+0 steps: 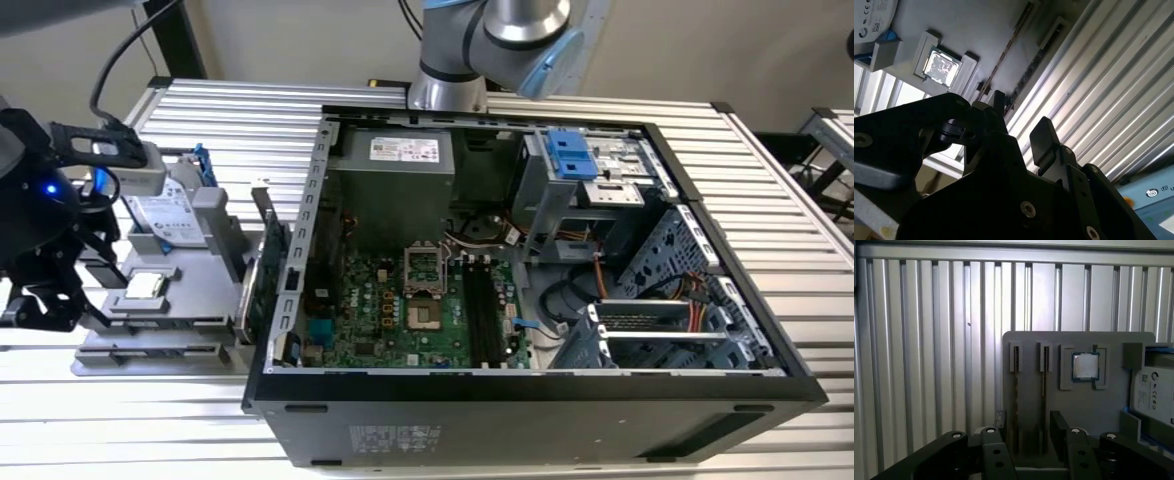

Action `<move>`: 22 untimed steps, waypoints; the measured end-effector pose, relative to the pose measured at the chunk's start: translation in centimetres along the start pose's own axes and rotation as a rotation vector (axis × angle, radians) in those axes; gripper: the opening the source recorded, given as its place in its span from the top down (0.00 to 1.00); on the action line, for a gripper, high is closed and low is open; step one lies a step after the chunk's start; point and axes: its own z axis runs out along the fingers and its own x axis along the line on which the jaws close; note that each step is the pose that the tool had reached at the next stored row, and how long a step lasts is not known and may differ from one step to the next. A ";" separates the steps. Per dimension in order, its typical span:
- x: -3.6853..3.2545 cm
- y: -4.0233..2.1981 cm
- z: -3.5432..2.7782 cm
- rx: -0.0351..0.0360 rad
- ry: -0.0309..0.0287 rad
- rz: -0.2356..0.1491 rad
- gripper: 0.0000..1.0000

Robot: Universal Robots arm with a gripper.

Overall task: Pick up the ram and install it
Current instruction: 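Pick up the ram and move it above insertion slot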

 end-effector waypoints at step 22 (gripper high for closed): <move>0.05 -0.01 0.93 0.0000 0.0006 0.000 0.00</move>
